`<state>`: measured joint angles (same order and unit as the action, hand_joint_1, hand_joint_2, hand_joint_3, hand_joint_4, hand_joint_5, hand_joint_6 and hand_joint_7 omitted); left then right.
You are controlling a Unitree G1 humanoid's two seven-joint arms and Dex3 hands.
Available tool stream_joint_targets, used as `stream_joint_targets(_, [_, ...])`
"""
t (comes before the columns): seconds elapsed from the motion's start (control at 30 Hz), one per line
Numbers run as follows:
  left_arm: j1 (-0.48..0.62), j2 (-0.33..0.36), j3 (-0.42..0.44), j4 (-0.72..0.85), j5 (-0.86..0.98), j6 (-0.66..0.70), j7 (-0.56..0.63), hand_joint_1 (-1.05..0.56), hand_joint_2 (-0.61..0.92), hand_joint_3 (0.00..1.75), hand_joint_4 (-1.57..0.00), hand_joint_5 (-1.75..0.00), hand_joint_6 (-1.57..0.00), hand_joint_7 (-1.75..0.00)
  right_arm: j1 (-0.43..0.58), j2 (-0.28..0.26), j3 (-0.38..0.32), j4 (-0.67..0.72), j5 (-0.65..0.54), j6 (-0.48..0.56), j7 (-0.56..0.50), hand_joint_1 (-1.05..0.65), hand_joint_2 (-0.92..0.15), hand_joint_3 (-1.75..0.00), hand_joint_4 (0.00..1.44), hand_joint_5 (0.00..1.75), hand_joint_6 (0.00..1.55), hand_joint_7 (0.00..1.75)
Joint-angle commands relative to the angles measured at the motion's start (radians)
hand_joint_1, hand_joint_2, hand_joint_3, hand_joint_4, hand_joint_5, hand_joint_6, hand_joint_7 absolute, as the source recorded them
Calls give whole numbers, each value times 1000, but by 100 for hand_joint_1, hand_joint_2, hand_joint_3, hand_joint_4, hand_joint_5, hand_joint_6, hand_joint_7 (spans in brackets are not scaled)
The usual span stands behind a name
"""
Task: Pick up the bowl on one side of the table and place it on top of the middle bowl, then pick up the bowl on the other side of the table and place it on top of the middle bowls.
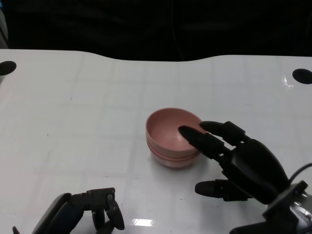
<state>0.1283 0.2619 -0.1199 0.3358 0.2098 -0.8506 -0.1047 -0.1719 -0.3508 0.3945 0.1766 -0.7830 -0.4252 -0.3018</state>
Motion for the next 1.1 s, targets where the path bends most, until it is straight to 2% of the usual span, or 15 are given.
stream_joint_targets(0.03, [5,13,4,-8,7,8,-3,-11,44,127,-81,-171,-81,-141,57,-6,-49,-19,42,-54,-79,-58,-92,-22,14,61,32,10])
stream_joint_targets(0.1, [2,12,4,-3,9,3,0,-11,44,127,-81,-171,-81,-141,84,-5,-67,-17,53,-84,-112,-53,-92,-18,21,68,40,14])
stream_joint_targets(0.17, [0,11,4,2,8,-1,-1,-10,44,127,-82,-171,-81,-141,123,-7,-85,-23,60,-109,-143,-36,-90,-10,32,77,54,21])
stream_joint_targets(0.27, [-1,11,3,6,6,-5,-1,-10,45,127,-82,-171,-81,-141,152,-6,-102,-28,65,-132,-156,-24,-87,-5,40,79,66,25])
stream_joint_targets(0.67, [-2,11,3,6,6,-5,-1,-10,45,126,-82,-171,-81,-141,157,1,-112,-26,61,-143,-153,-22,-88,-3,44,74,70,22])
stream_joint_targets(0.7, [-1,11,4,5,2,-3,-3,-10,45,126,-82,-171,-81,-141,215,4,-126,-31,89,-185,-188,-19,-88,-3,53,79,77,26])
stream_joint_targets(0.73, [-1,10,6,6,-4,-5,-2,-11,44,127,-82,-171,-80,-141,278,9,-143,-25,124,-248,-232,-12,-88,-4,71,86,92,32])
stream_joint_targets(0.77, [1,10,9,5,-8,-5,0,-11,44,128,-81,-171,-80,-141,322,17,-157,-15,151,-298,-266,-6,-75,-35,83,103,101,45])
stream_joint_targets(0.8, [3,9,12,5,-10,-5,1,-12,44,129,-81,-171,-81,-141,347,24,-167,-6,166,-332,-287,-3,-51,-84,87,122,104,58])
stream_joint_targets(0.83, [4,9,15,4,-12,-4,2,-12,44,129,-81,-171,-81,-141,351,31,-173,8,176,-353,-292,-2,-43,-102,88,129,104,63])
stream_joint_targets(0.9, [5,7,17,5,-25,-2,-3,-12,43,131,-81,-171,-81,-140,350,42,-183,28,187,-377,-289,-4,-39,-113,88,144,102,73])
stream_joint_targets(0.97, [2,5,19,13,-40,-10,-6,-11,42,131,-81,-170,-82,-139,348,46,-192,42,194,-400,-281,-5,-40,-114,88,151,100,79])
stream_joint_targets(1.1, [0,4,19,18,-47,-14,-8,-10,42,132,-81,-170,-83,-137,346,55,-206,54,193,-420,-270,-6,-41,-114,87,154,98,84])
